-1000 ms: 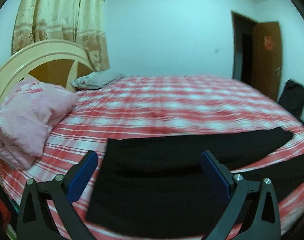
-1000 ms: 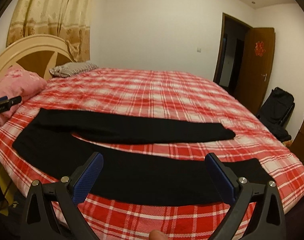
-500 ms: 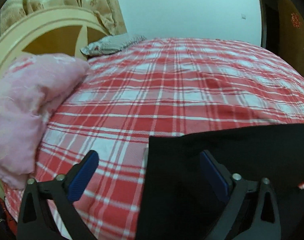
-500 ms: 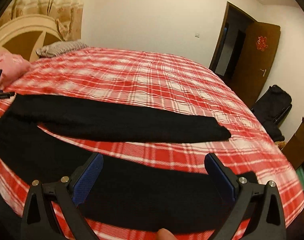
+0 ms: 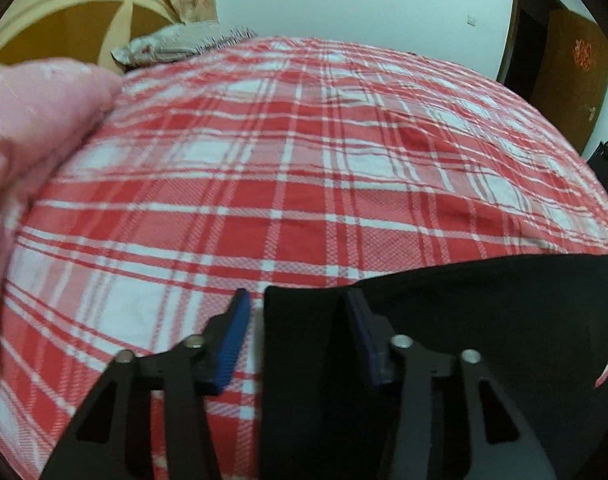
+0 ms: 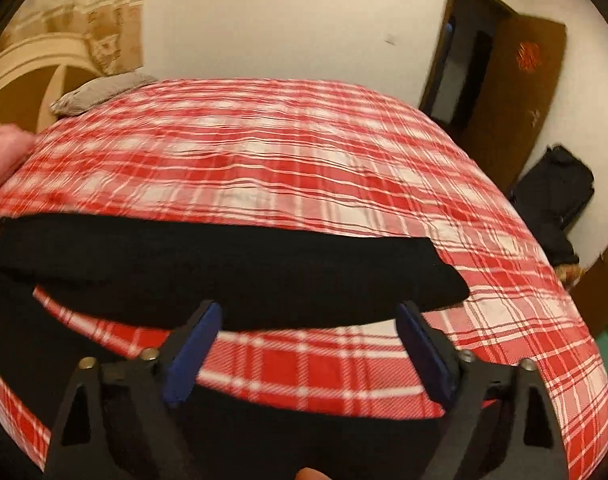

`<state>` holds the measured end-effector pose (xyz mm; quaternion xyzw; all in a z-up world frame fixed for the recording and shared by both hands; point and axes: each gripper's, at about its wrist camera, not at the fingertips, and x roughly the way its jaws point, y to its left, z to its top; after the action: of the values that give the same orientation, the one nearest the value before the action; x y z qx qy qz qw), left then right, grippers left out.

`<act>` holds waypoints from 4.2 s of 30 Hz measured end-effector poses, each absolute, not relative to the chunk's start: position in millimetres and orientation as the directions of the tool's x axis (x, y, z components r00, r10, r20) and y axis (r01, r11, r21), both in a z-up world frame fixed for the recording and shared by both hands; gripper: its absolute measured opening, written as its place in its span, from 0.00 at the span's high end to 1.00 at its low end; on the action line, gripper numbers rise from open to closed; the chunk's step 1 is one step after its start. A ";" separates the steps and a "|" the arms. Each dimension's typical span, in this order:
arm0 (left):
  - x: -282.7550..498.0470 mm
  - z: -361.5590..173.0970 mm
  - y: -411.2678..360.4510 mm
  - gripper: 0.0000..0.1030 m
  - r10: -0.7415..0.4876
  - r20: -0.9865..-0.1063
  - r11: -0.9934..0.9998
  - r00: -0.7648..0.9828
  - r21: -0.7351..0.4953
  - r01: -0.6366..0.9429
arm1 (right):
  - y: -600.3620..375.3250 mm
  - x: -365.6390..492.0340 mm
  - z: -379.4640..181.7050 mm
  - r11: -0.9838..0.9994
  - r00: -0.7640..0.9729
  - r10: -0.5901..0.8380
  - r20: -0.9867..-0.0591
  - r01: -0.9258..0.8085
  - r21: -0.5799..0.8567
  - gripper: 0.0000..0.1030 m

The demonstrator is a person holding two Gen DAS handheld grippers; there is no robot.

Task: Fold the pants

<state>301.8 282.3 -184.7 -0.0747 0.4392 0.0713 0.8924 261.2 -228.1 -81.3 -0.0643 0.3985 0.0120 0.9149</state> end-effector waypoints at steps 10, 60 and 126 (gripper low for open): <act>305.0 -184.4 290.3 0.71 -0.029 -0.789 0.976 0.614 -0.156 -0.154 | -304.3 303.9 -105.0 0.994 0.596 -0.059 -0.801 0.109 0.007 0.30; 284.6 -128.5 261.8 0.89 0.010 -0.702 0.991 0.712 -0.088 -0.101 | -390.5 349.9 -81.6 0.975 0.688 0.149 -0.710 0.018 0.221 0.94; 73.1 -172.9 252.2 0.57 -0.060 -0.646 0.997 0.761 -0.010 0.071 | -248.0 111.9 -72.3 0.941 0.643 0.216 -0.735 -0.339 -0.020 0.47</act>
<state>73.1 252.2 -172.9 0.0073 0.3442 -0.0349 0.9382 111.9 -248.0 -72.3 -0.0778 0.3935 0.1535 0.9031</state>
